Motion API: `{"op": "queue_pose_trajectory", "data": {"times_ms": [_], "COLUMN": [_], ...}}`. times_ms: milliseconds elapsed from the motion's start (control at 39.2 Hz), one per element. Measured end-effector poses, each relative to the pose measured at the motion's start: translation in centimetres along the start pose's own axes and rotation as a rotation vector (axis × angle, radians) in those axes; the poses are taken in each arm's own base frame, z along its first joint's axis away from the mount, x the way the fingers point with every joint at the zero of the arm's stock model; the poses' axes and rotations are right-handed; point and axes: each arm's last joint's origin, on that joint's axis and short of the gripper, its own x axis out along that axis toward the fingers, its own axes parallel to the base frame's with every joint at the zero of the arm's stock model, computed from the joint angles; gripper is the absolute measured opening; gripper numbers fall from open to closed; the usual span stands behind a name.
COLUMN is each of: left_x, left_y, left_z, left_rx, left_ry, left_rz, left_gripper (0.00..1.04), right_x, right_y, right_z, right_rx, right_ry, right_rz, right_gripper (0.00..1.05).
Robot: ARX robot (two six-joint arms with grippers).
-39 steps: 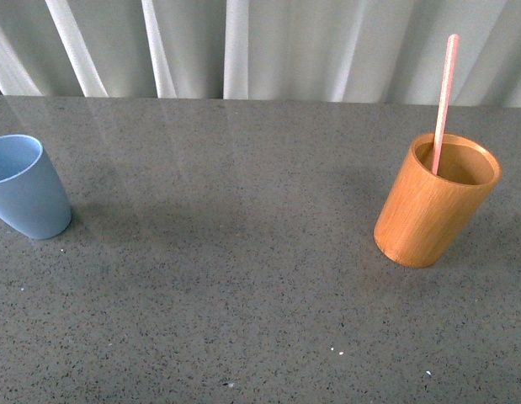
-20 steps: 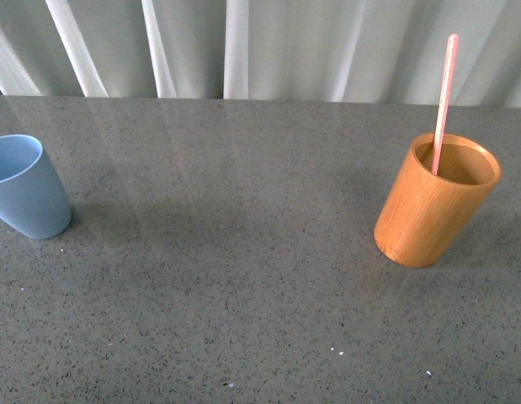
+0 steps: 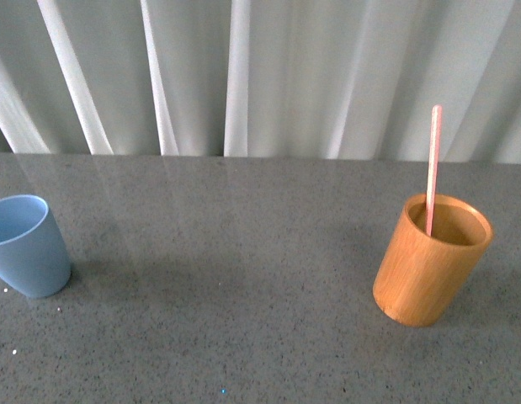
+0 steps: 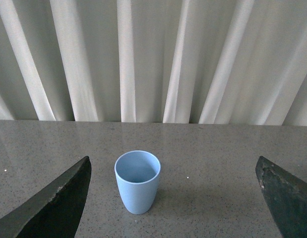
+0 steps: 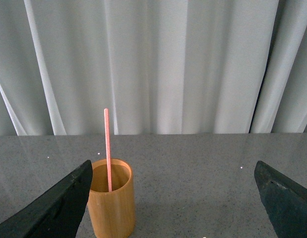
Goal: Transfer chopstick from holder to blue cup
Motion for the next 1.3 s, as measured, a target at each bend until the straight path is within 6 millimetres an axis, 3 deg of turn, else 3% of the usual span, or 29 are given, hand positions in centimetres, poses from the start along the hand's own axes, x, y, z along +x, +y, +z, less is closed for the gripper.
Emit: {"op": "queue_pose_trajectory", "data": {"times_ms": [535, 662, 739, 815, 917, 1019, 1197, 1299], "left_x": [0.0, 0.4, 0.9, 1.7, 4.2, 7.9, 14.2, 16.0], "left_y": [0.0, 0.4, 0.6, 0.9, 1.2, 1.5, 2.2, 2.3], "left_z": [0.0, -0.9, -1.1, 0.1, 2.9, 4.2, 4.3, 4.0], "left_rx": [-0.003, -0.158, -0.228, -0.271, -0.277, -0.218, -0.129, -0.109], "left_ry": [0.003, 0.425, 0.458, 0.421, 0.388, 0.529, 0.799, 0.864], "left_rz": [0.008, 0.372, 0.418, 0.421, 0.390, 0.345, 0.283, 0.247], "left_gripper": [0.98, 0.98, 0.98, 0.98, 0.98, 0.98, 0.98, 0.98], "right_x": [0.0, 0.0, 0.0, 0.0, 0.0, 0.0, 0.0, 0.0], "right_y": [0.0, 0.0, 0.0, 0.0, 0.0, 0.0, 0.0, 0.0], "right_z": [0.0, 0.0, 0.0, 0.0, 0.0, 0.0, 0.0, 0.0], "right_rx": [0.000, 0.000, 0.000, 0.000, 0.000, 0.000, 0.000, 0.000], "right_ry": [0.000, 0.000, 0.000, 0.000, 0.000, 0.000, 0.000, 0.000], "right_rz": [0.000, 0.000, -0.001, 0.000, -0.001, 0.000, 0.000, -0.001], "right_gripper": [0.95, 0.95, 0.95, 0.95, 0.95, 0.95, 0.95, 0.95]}}
